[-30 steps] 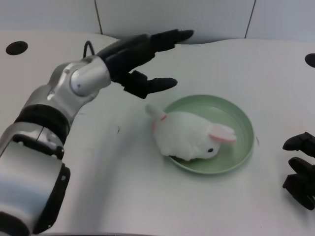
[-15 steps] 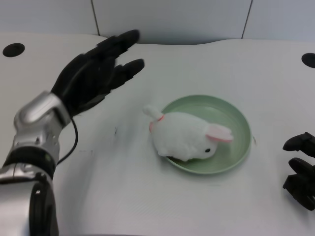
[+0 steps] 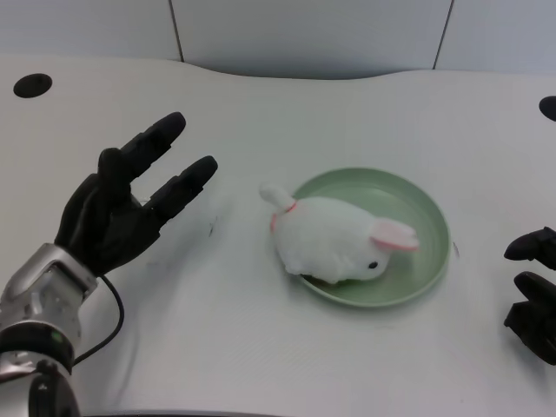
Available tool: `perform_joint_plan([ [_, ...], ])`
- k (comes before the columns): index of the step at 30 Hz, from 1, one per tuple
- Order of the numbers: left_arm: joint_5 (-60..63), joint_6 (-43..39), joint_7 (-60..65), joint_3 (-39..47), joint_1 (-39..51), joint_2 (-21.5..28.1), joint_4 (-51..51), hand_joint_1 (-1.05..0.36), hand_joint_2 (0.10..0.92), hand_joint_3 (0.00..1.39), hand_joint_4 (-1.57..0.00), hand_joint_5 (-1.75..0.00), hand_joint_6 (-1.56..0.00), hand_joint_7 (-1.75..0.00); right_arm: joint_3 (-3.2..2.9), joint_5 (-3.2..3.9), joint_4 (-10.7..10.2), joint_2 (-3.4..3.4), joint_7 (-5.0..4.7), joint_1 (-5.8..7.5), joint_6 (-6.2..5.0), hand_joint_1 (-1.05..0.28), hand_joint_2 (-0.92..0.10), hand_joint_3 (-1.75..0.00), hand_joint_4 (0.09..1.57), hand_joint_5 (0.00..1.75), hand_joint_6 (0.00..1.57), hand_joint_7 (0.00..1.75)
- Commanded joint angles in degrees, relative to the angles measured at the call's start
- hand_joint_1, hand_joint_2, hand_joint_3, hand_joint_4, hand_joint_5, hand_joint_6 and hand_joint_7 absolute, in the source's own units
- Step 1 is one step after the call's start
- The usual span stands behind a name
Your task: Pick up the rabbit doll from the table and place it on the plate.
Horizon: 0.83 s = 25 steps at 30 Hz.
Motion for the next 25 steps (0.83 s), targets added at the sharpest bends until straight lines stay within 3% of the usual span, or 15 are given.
perform_joint_plan([
  [1,-2.38,3.91,-1.55,2.24,4.54,3.19,-0.72,-1.05,0.921,0.8,-0.01,-0.02,0.0,0.0,-0.54,0.16,0.93,-1.05,-0.48,0.13,0.4,-0.4,-0.92,-0.2,1.4,1.75,1.22,1.75],
  [4,-1.89,5.28,0.22,2.02,5.24,3.38,-0.2,-1.05,0.921,0.79,-0.06,-0.05,0.0,0.0,-0.82,0.53,1.49,-1.36,-0.24,-0.11,1.52,-0.39,-0.92,-0.17,1.31,1.75,1.1,1.75],
  [14,0.11,2.51,2.28,0.18,5.52,2.69,-0.43,-1.05,0.921,0.76,-0.18,-0.11,-0.09,-0.04,-0.68,0.38,1.05,-1.66,-0.57,-0.16,2.82,-0.39,-0.92,-0.16,1.34,1.75,1.11,1.75],
  [25,1.36,1.93,2.83,-0.63,5.25,2.72,0.0,-1.05,0.921,0.77,-0.2,-0.14,-0.13,-0.04,-0.56,0.15,1.34,-1.72,-0.2,-0.22,2.04,-0.39,-0.92,-0.17,1.29,1.75,1.02,1.75],
])
